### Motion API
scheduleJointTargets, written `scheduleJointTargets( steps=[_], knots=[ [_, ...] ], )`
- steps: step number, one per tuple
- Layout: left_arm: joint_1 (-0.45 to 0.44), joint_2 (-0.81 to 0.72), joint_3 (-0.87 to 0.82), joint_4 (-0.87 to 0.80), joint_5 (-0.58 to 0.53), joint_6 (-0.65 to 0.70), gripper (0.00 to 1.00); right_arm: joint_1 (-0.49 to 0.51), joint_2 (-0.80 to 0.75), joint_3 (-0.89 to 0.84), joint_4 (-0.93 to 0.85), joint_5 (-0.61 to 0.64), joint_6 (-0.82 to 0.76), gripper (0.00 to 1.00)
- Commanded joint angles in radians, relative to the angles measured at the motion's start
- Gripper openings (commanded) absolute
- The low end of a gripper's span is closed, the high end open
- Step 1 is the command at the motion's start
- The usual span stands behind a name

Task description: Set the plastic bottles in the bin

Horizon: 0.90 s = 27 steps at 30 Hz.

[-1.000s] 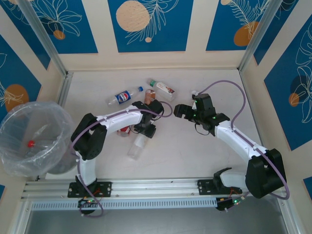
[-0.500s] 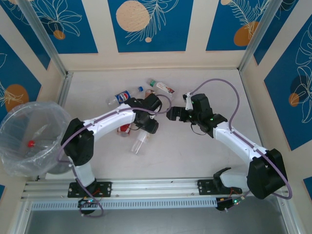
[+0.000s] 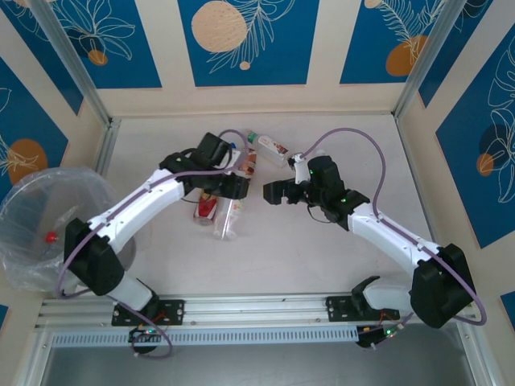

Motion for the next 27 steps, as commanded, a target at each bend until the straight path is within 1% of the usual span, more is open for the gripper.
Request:
scheduleJointTargets(
  steps=[1,4,12,21,24,27],
  knots=[
    [0.061,-0.077,-0.038,0.039,0.086,-0.046,0.36,0.026,-0.04,-0.024,0.087,-0.033,-0.069,1.0],
    [0.099,-0.124,-0.046,0.037,0.084,-0.044,0.36,0.038,-0.048,-0.042,0.121,-0.019,-0.082,1.0],
    [0.181,-0.207,-0.015,-0.018,0.086,-0.032,0.36,0.048,-0.041,-0.036,0.116,0.003,-0.08,1.0],
    [0.269,-0.31,0.082,-0.106,0.023,-0.003,0.37,0.05,-0.014,-0.014,0.099,0.006,-0.088,1.0],
    [0.31,-0.334,0.115,-0.127,0.028,-0.001,0.38,0.05,0.008,-0.003,0.095,-0.011,-0.088,1.0],
    [0.357,-0.342,0.143,-0.147,0.072,-0.004,0.38,0.053,0.024,0.014,0.089,-0.027,-0.086,1.0]
  ],
)
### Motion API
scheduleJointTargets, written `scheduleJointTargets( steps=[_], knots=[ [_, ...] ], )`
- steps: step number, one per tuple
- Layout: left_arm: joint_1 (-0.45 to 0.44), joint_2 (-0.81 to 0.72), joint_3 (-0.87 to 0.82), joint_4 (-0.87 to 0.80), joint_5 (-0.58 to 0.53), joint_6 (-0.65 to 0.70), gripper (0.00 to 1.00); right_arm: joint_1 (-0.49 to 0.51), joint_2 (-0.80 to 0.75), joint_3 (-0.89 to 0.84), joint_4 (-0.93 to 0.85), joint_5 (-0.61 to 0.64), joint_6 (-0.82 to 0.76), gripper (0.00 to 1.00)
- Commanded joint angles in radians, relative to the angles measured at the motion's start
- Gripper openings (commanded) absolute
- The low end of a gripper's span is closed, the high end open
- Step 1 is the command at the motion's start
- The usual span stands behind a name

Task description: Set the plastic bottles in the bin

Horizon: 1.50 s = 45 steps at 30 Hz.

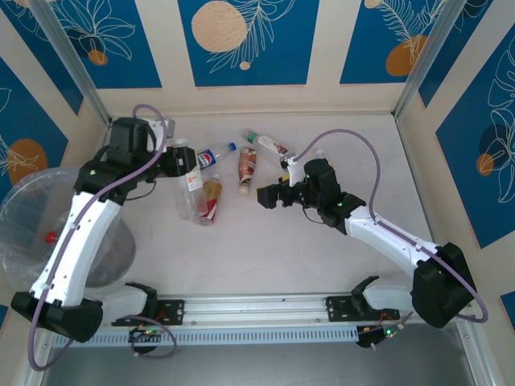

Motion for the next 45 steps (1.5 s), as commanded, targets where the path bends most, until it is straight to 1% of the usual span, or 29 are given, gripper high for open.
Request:
scheduleJointTargets(
  steps=[1,6,10,14,17,22,25,29,33,35,38,42,45],
  knots=[
    [0.056,-0.014,0.053,-0.053,0.044,0.01,0.38,0.01,0.016,0.043,-0.009,-0.019,-0.024,0.99],
    [0.173,-0.023,0.125,-0.105,0.078,0.028,0.38,0.011,0.02,0.048,-0.01,-0.014,-0.039,1.0],
    [0.275,-0.013,0.222,-0.193,0.019,0.058,0.39,0.01,0.023,0.047,-0.008,-0.009,-0.048,0.99],
    [0.371,-0.021,0.258,-0.204,-0.005,0.057,0.39,0.011,0.03,0.049,-0.005,-0.011,-0.054,1.0],
    [0.418,-0.037,0.262,-0.207,-0.055,0.053,0.39,0.011,0.033,0.054,-0.011,-0.012,-0.058,1.0],
    [0.459,-0.075,0.26,-0.229,-0.184,0.052,0.37,0.01,0.032,0.05,-0.011,-0.005,-0.075,0.99],
    [0.474,-0.121,0.239,-0.199,-0.281,0.056,0.36,0.008,0.039,0.053,-0.009,-0.005,-0.083,1.0],
    [0.483,-0.168,0.208,-0.157,-0.4,0.075,0.36,0.008,0.054,0.062,-0.006,-0.016,-0.084,1.0],
    [0.485,-0.173,0.207,-0.163,-0.507,0.103,0.36,0.008,0.067,0.067,-0.005,-0.025,-0.078,1.0],
    [0.488,-0.179,0.214,-0.173,-0.58,0.114,0.35,0.008,0.073,0.068,-0.008,-0.027,-0.076,1.0],
    [0.488,-0.211,0.171,-0.135,-0.681,0.144,0.35,0.008,0.075,0.066,-0.01,-0.025,-0.074,1.0],
    [0.488,-0.229,0.094,-0.111,-0.724,0.156,0.35,0.008,0.083,0.068,-0.009,-0.025,-0.079,1.0],
    [0.488,-0.246,0.012,-0.088,-0.751,0.139,0.35,0.008,0.092,0.078,-0.011,-0.032,-0.079,1.0]
  ],
)
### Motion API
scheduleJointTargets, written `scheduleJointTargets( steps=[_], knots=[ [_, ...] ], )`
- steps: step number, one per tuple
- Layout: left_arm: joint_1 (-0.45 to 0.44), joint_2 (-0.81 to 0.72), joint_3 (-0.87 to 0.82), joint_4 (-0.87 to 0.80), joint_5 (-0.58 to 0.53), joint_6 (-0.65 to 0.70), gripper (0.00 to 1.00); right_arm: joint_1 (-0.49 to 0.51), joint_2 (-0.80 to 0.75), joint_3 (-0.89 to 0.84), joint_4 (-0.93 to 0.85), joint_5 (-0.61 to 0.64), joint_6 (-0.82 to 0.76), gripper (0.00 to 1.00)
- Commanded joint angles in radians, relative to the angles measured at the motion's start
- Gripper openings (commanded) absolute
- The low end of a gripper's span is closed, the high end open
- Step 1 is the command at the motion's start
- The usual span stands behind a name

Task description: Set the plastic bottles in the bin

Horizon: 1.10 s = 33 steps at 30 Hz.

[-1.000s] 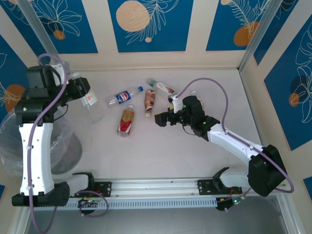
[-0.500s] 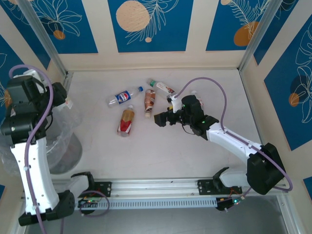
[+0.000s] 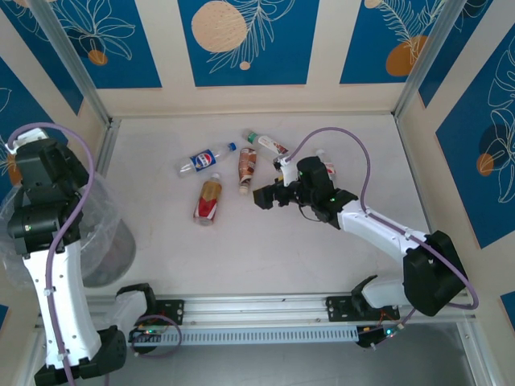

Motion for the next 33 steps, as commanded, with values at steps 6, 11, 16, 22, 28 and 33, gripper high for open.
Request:
scheduleJointTargets(
  steps=[6,11,16,22,28,33],
  knots=[
    [0.014,-0.047,-0.14,0.091,-0.108,0.019,0.36,0.005,0.009,0.057,-0.031,-0.03,-0.012,0.99],
    [0.014,-0.041,-0.147,0.081,-0.043,0.0,0.36,0.007,0.014,0.05,-0.023,-0.03,0.001,1.0],
    [0.013,-0.034,-0.208,0.1,0.024,-0.053,0.37,0.01,0.023,0.059,-0.028,-0.033,0.012,0.99],
    [0.019,-0.019,-0.263,0.13,0.113,-0.112,0.37,0.011,0.015,0.059,-0.047,-0.011,-0.004,0.99],
    [0.021,0.003,-0.296,0.16,0.185,-0.138,0.37,0.011,0.017,0.056,-0.048,-0.006,0.001,0.99],
    [0.023,-0.002,-0.318,0.196,0.237,-0.139,0.37,0.011,0.019,0.058,-0.048,0.0,0.002,1.0]
  ],
)
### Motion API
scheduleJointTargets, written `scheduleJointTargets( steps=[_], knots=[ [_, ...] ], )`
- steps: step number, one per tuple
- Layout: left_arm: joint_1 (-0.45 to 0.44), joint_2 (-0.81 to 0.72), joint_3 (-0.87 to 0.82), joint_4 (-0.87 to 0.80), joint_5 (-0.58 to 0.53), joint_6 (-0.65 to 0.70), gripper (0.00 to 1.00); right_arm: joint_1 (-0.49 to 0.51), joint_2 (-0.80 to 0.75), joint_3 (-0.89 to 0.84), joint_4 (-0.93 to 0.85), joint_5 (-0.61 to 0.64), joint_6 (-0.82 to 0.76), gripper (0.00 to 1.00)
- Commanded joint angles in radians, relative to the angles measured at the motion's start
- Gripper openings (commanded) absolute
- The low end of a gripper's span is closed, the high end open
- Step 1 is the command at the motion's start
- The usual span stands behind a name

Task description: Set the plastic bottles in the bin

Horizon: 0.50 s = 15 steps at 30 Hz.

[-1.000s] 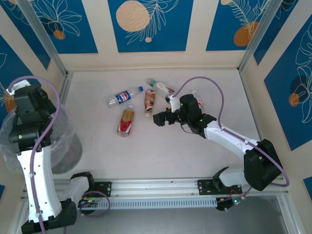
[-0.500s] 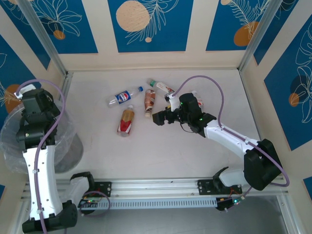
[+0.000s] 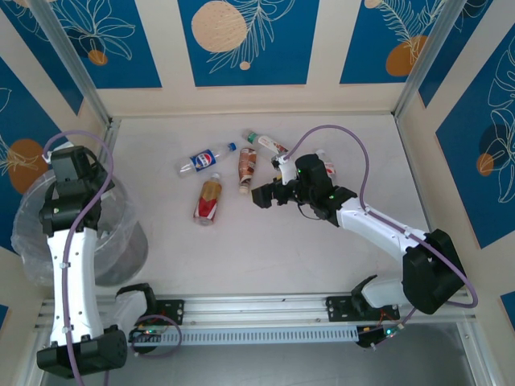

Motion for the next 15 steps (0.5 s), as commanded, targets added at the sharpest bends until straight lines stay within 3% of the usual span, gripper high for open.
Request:
scheduleJointTargets(
  steps=[1,9,15],
  knots=[
    [0.014,-0.002,-0.011,0.045,0.085,-0.028,0.37,0.007,0.013,0.026,-0.006,0.007,-0.002,1.0],
    [0.015,0.005,-0.036,0.036,0.048,-0.017,0.41,0.007,0.029,0.042,-0.009,0.002,0.001,1.0],
    [0.015,0.008,-0.024,0.018,0.011,-0.006,0.66,0.009,0.045,0.052,-0.008,-0.005,0.004,0.99]
  ],
)
